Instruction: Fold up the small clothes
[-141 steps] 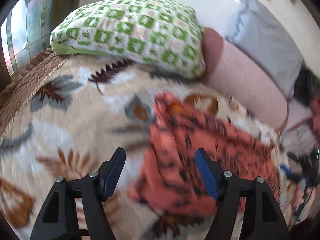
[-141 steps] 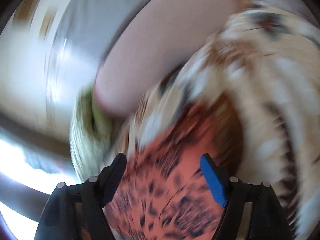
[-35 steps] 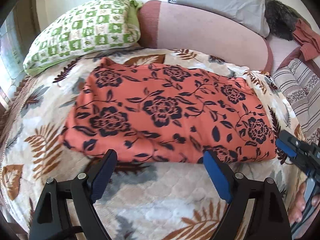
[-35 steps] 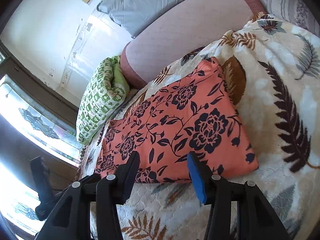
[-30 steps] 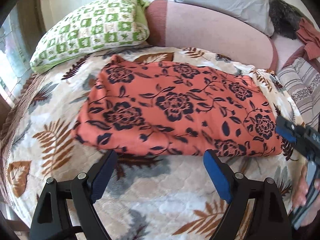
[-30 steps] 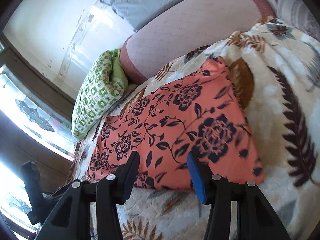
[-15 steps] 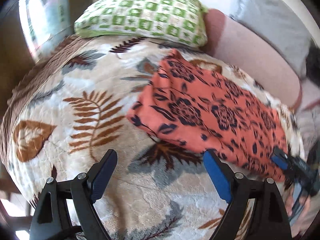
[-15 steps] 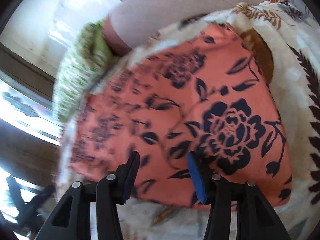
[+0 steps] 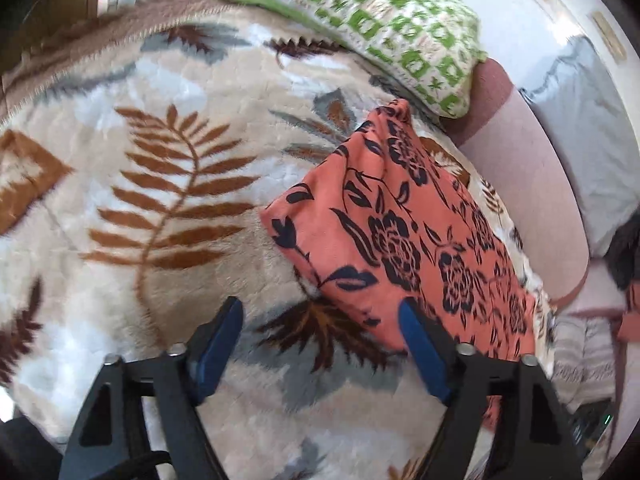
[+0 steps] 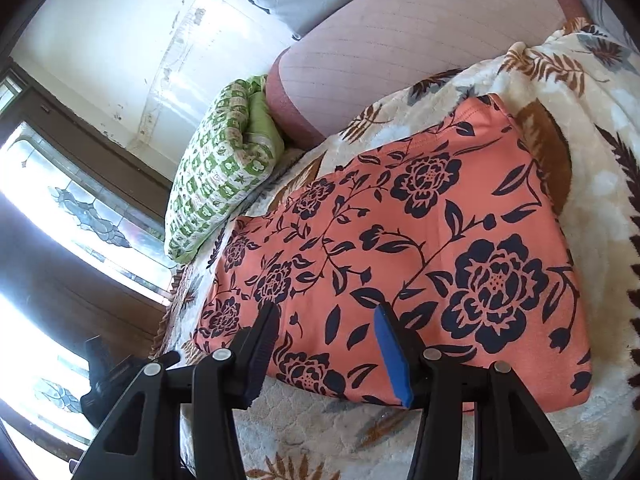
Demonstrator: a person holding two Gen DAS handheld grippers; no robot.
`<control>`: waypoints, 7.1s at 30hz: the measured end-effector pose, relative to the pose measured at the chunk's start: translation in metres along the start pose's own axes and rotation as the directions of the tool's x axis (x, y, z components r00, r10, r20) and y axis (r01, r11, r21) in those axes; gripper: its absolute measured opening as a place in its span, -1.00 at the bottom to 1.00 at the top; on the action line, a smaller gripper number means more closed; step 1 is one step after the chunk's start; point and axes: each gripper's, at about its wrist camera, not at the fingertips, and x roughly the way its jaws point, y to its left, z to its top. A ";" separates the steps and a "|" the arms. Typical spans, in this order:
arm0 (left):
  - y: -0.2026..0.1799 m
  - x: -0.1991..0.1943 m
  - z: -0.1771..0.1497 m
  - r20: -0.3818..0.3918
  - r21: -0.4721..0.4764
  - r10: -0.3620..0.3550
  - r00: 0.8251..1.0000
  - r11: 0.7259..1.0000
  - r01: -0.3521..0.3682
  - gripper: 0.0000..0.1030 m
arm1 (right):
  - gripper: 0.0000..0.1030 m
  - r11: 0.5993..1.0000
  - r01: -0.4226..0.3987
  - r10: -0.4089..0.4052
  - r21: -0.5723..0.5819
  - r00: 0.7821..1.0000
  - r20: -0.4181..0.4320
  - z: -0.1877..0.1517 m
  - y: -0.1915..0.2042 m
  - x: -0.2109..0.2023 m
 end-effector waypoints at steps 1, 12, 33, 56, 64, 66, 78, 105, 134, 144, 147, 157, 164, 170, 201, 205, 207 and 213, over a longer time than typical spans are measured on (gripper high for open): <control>0.001 0.006 0.003 0.001 -0.021 -0.008 1.000 1.000 0.008 0.44 | 0.04 1.000 0.001 -0.001 0.004 1.000 -0.002 0.000 -0.002 0.000; -0.008 0.049 0.019 0.102 -0.071 -0.092 0.990 0.992 0.100 0.44 | 0.04 1.000 0.008 -0.008 0.010 1.000 -0.010 0.002 -0.011 0.006; -0.210 -0.046 -0.024 0.286 0.546 -0.230 0.930 0.837 0.039 -0.73 | 0.03 0.953 -0.066 0.003 0.295 0.978 0.208 0.027 -0.078 -0.060; -0.226 0.018 -0.067 0.064 0.671 -0.171 0.983 0.737 0.084 0.10 | 0.40 0.876 -0.231 0.190 0.423 0.972 0.137 0.040 -0.111 -0.030; -0.198 0.063 -0.071 -0.027 0.645 -0.067 0.997 0.761 0.068 0.11 | 0.40 0.877 -0.194 0.172 0.440 0.981 0.090 0.051 -0.116 0.025; -0.198 0.071 -0.072 -0.032 0.646 -0.063 0.997 0.761 0.069 0.11 | 0.40 0.895 -0.176 0.156 0.409 0.984 0.083 0.060 -0.117 0.035; -0.203 0.058 -0.071 -0.033 0.625 -0.105 0.994 0.774 0.103 0.11 | -0.63 0.969 -0.196 0.168 0.152 0.969 0.181 0.054 -0.053 -0.048; -0.231 0.094 -0.103 -0.051 0.758 0.090 0.995 0.652 -0.021 0.24 | -0.55 0.987 0.090 -0.060 0.134 0.975 -0.215 0.024 -0.100 -0.029; -0.216 0.094 -0.087 -0.067 0.771 0.131 0.989 0.635 -0.032 0.56 | 0.64 0.969 -0.069 0.051 0.238 0.995 0.081 0.069 -0.101 -0.055; -0.210 0.012 -0.102 0.122 0.785 0.103 0.987 0.599 -0.160 0.58 | -0.11 0.979 0.101 -0.092 0.175 0.994 -0.061 -0.010 -0.081 -0.073; -0.206 -0.036 -0.106 0.227 0.774 0.042 0.973 0.598 -0.207 0.59 | 0.02 0.981 -0.004 -0.004 0.195 0.999 0.039 -0.025 -0.077 -0.105; -0.192 -0.134 -0.105 0.441 0.711 -0.044 0.896 0.626 -0.320 0.60 | 0.40 0.995 -0.072 0.054 0.066 0.967 0.248 -0.039 -0.032 -0.145; -0.200 -0.143 -0.108 0.468 0.696 -0.049 0.882 0.635 -0.334 0.60 | 0.40 0.996 -0.080 0.067 0.044 0.967 0.247 -0.037 -0.035 -0.148; -0.208 -0.130 -0.109 0.471 0.697 -0.033 0.882 0.627 -0.349 0.60 | 0.40 0.995 -0.081 0.066 0.053 0.967 0.246 -0.029 -0.044 -0.146; -0.209 -0.077 -0.099 0.405 0.706 0.045 0.913 0.619 -0.343 0.61 | 0.41 0.993 -0.092 0.076 0.071 0.974 0.213 -0.013 -0.051 -0.122; -0.211 -0.070 -0.099 0.400 0.705 0.053 0.915 0.620 -0.344 0.61 | 0.41 0.992 -0.092 0.074 0.080 0.976 0.207 -0.012 -0.052 -0.119; -0.211 -0.067 -0.098 0.394 0.706 0.056 0.917 0.621 -0.341 0.61 | 0.41 0.993 -0.091 0.073 0.081 0.976 0.206 -0.012 -0.052 -0.118; -0.212 -0.055 -0.095 0.378 0.710 0.066 0.924 0.620 -0.335 0.61 | 0.41 0.992 -0.089 0.069 0.091 0.978 0.197 -0.011 -0.055 -0.113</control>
